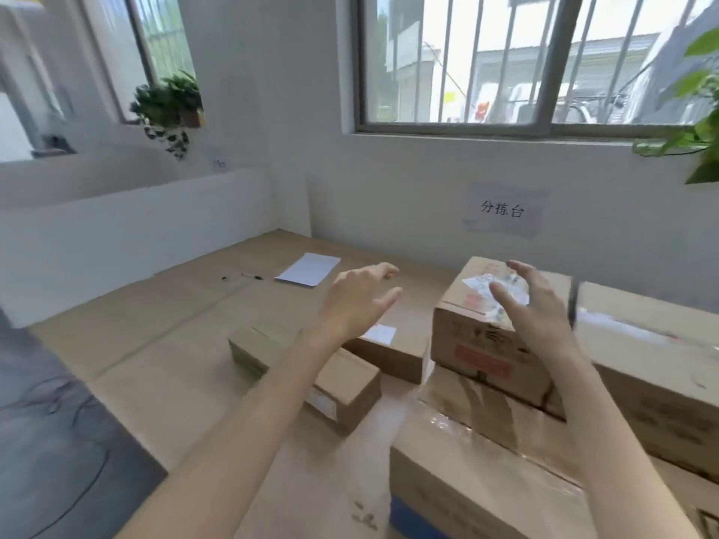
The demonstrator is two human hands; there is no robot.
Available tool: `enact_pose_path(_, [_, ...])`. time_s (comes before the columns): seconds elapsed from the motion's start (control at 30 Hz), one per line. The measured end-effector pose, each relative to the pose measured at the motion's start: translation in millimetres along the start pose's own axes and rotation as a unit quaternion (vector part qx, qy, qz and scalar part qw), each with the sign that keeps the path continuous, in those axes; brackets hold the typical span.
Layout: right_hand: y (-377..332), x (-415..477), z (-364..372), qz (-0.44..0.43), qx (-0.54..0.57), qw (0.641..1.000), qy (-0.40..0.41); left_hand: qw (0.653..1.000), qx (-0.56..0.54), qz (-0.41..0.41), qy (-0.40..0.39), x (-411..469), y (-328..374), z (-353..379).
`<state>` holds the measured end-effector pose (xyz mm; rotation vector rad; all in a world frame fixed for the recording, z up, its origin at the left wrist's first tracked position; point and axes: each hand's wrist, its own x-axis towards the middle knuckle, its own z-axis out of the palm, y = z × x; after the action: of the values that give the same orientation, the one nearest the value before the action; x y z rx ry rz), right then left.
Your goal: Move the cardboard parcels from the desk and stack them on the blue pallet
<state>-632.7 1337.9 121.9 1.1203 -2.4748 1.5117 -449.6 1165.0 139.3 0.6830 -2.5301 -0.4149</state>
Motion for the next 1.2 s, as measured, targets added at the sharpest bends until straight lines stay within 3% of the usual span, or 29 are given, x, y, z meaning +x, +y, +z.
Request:
enact_pose_path(0.33, [-82.5, 10.1, 218.2, -0.018, 0.001, 0.996, -0.082, 0.993, 0.029, -0.110, -0.017, -20.2, -212.1, -63.9])
enact_pose_path(0.7, [-67.4, 20.1, 378.4, 0.044, -0.050, 0.979, -0.193, 0.983, 0.035, -0.171, -0.060, -3.5, -356.7, -35.9])
enact_pose_path(1.03, [-12.9, 29.2, 506.4, 0.111, -0.138, 0.963, -0.205, 0.962, 0.075, -0.167, -0.204, 46.5, -484.3, 50.1])
enact_pose_path(1.2, [12.9, 10.5, 526.2, 0.129, -0.233, 0.930, -0.252, 0.935, 0.102, -0.164, -0.298, 53.6, -523.1, 94.3])
